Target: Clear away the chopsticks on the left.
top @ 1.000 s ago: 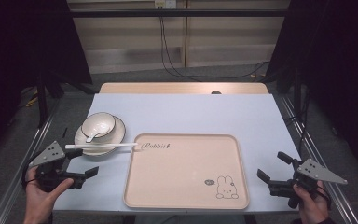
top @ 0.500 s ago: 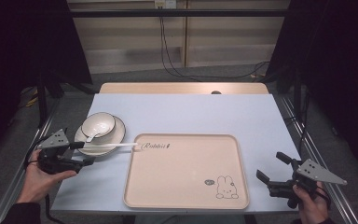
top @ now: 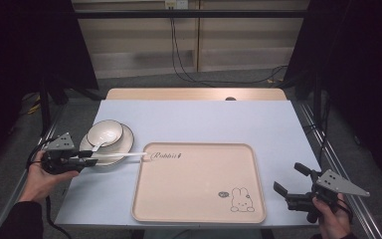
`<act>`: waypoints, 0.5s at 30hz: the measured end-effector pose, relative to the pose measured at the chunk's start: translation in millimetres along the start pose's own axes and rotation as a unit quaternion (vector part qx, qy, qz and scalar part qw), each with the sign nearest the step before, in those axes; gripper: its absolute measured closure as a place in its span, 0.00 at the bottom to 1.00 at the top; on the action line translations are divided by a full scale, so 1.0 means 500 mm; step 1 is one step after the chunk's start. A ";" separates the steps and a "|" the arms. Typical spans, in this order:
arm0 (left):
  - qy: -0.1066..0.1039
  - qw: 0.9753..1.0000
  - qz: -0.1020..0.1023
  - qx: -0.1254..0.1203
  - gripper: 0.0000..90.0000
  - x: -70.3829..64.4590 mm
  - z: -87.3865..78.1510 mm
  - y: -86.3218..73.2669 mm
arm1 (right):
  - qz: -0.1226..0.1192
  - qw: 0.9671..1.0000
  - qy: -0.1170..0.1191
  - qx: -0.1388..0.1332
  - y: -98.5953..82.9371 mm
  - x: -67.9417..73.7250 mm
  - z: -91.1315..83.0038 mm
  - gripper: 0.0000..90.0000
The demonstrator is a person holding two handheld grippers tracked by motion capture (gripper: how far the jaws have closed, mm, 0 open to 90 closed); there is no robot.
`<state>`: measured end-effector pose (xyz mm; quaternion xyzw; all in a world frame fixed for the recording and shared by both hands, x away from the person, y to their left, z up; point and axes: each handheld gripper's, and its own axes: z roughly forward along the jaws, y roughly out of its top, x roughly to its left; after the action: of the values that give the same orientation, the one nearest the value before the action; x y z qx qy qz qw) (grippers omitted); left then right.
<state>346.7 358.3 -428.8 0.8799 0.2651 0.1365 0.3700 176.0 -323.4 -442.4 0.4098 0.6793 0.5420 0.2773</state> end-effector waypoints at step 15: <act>0.000 1.000 0.027 0.012 0.66 0.020 0.026 -0.005 | 0.000 1.000 0.004 0.004 -0.001 0.001 0.000 0.01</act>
<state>359.6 358.2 -439.2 0.8911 0.2433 0.1429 0.3554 175.5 -323.1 -442.7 0.4088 0.6827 0.5408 0.2725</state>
